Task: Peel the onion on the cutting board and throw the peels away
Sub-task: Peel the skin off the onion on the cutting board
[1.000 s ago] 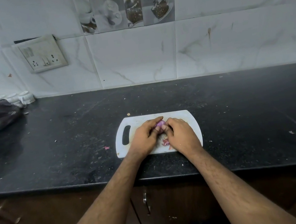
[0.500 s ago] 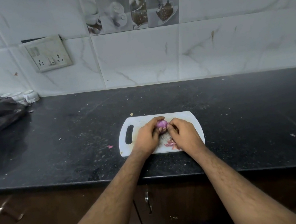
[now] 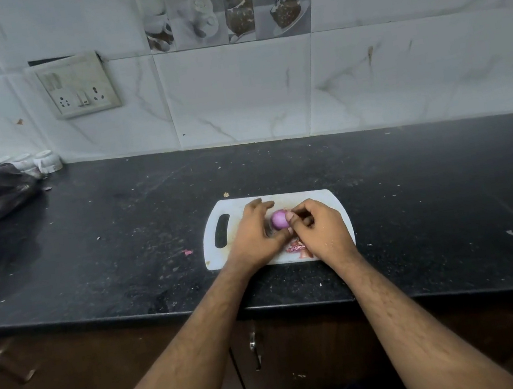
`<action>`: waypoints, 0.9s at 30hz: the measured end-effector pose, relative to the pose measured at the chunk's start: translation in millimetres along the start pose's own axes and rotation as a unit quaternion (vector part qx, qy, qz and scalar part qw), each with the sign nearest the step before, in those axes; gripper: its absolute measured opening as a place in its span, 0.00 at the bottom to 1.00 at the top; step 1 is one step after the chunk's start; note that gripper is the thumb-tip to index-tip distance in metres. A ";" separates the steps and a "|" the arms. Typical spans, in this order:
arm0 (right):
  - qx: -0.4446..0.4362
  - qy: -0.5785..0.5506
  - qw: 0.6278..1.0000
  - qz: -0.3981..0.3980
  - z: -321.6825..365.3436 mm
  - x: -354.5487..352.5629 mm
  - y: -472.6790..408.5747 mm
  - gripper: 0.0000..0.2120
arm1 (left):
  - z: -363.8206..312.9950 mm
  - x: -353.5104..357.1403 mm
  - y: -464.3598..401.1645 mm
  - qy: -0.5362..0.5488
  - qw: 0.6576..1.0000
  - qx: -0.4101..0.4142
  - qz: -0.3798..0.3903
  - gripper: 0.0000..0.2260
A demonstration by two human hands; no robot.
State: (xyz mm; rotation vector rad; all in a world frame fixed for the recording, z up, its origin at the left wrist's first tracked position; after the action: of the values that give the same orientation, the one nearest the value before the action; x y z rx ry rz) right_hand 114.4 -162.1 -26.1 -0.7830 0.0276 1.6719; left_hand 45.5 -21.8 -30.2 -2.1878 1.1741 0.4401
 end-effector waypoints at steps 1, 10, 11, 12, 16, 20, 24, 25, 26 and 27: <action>-0.004 0.004 1.000 -0.003 0.0 -0.9 -0.5 0.06 | -0.6 2.8 -0.8 -0.013 1.000 0.003 0.009 0.29; -0.030 -0.022 0.999 -0.023 4.3 -6.3 -2.7 0.05 | -4.6 7.1 2.3 0.002 0.998 0.053 0.030 0.26; -0.033 -0.024 0.999 -0.022 5.0 -6.8 -2.0 0.04 | -5.9 8.1 3.0 0.000 0.998 0.060 0.034 0.27; -0.033 -0.023 0.999 -0.021 5.1 -6.8 -1.7 0.03 | -7.2 8.5 3.8 -0.003 0.997 0.065 0.036 0.27; -0.041 -0.019 0.999 -0.024 4.5 -5.2 -2.0 0.02 | -13.8 8.5 5.7 -0.018 0.995 0.089 0.037 0.27; -0.078 0.007 0.997 -0.021 10.1 -3.6 -1.9 0.03 | -19.1 11.6 8.2 -0.076 0.989 0.120 0.037 0.26; -0.082 0.033 0.996 0.004 9.6 4.0 -0.8 0.04 | -18.2 12.2 9.7 -0.103 0.986 0.126 0.026 0.26; -0.086 0.041 0.995 0.005 9.7 5.1 -0.4 0.05 | -17.9 12.0 9.7 -0.104 0.986 0.125 0.025 0.26; -0.092 0.052 0.994 0.004 9.8 5.9 -0.4 0.05 | -18.1 11.7 9.3 -0.104 0.986 0.127 0.024 0.26; -0.099 0.066 0.993 0.003 10.6 5.9 -0.4 0.06 | -18.2 11.7 8.9 -0.101 0.986 0.129 0.022 0.26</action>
State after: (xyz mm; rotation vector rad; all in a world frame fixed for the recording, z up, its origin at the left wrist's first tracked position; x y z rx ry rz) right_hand 109.5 -152.3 -20.7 -1.0434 -0.0443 1.6432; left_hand 44.6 -44.8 -25.9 -1.8522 1.1048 0.4872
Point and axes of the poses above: each hand's wrist, its own y-axis away from the middle knuckle, its own x-axis out of the palm, z = x × y, the point moved 8 cm from there along -y, towards the middle knuckle, and after that the axes turned 8 degrees about -z, right-handed, at the moved point
